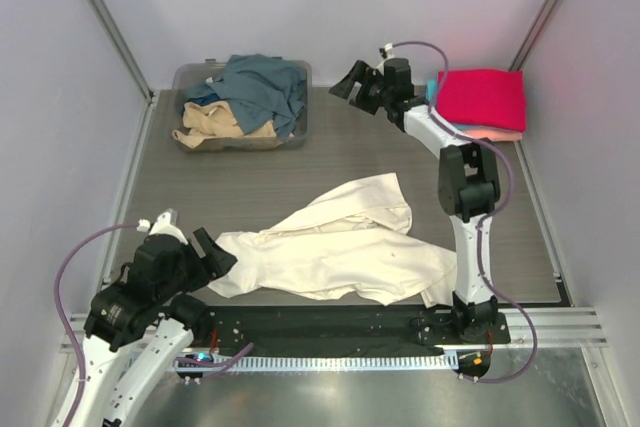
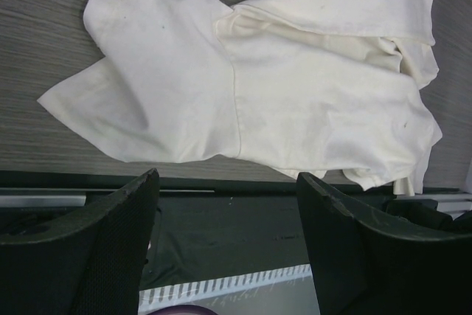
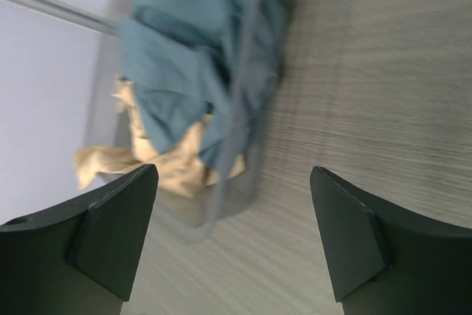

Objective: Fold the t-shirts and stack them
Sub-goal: Flatten the tshirt out

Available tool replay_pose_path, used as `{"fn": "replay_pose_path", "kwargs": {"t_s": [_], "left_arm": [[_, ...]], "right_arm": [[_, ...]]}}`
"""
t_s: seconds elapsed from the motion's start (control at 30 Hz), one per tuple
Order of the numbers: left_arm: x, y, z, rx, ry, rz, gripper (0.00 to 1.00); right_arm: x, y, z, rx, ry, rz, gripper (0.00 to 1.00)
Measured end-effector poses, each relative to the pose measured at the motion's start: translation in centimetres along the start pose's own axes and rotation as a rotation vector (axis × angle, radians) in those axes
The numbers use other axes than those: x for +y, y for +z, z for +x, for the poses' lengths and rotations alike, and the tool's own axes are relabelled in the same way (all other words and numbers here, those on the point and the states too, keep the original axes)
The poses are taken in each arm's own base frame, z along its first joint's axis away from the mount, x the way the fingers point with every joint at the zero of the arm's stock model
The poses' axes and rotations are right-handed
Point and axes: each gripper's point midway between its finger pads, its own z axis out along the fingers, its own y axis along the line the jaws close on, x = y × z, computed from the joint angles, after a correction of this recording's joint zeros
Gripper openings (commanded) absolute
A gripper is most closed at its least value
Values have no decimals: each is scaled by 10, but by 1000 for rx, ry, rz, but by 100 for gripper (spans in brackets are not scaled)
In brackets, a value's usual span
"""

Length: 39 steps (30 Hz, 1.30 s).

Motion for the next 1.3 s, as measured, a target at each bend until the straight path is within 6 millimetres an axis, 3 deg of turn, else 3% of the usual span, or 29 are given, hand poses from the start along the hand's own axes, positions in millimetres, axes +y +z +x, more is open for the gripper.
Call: {"fn": "replay_pose_path", "kwargs": {"t_s": [0.17, 0.23, 0.37, 0.6, 0.73, 0.8, 1.07, 1.23, 1.3], "left_arm": [[-1, 1, -1, -2, 6, 5, 75], [-1, 1, -1, -4, 0, 6, 75], [-1, 2, -2, -4, -7, 7, 75], [-1, 4, -1, 9, -14, 4, 75], [-2, 5, -1, 13, -13, 4, 75], [-2, 5, -1, 14, -12, 5, 75], [-2, 7, -1, 21, -13, -3, 75], [-1, 7, -1, 21, -14, -4, 75], [-1, 7, -1, 22, -14, -6, 74]], "right_arm": [[-65, 59, 67, 149, 77, 67, 85], [-69, 75, 93, 202, 96, 39, 85], [-27, 95, 111, 231, 47, -34, 86], [44, 135, 180, 281, 35, -179, 87], [76, 152, 204, 247, 50, -288, 95], [80, 155, 201, 218, 64, -306, 98], [48, 180, 129, -109, 109, -213, 100], [60, 172, 66, -319, 90, -227, 100], [60, 166, 52, -334, 63, -232, 100]]}}
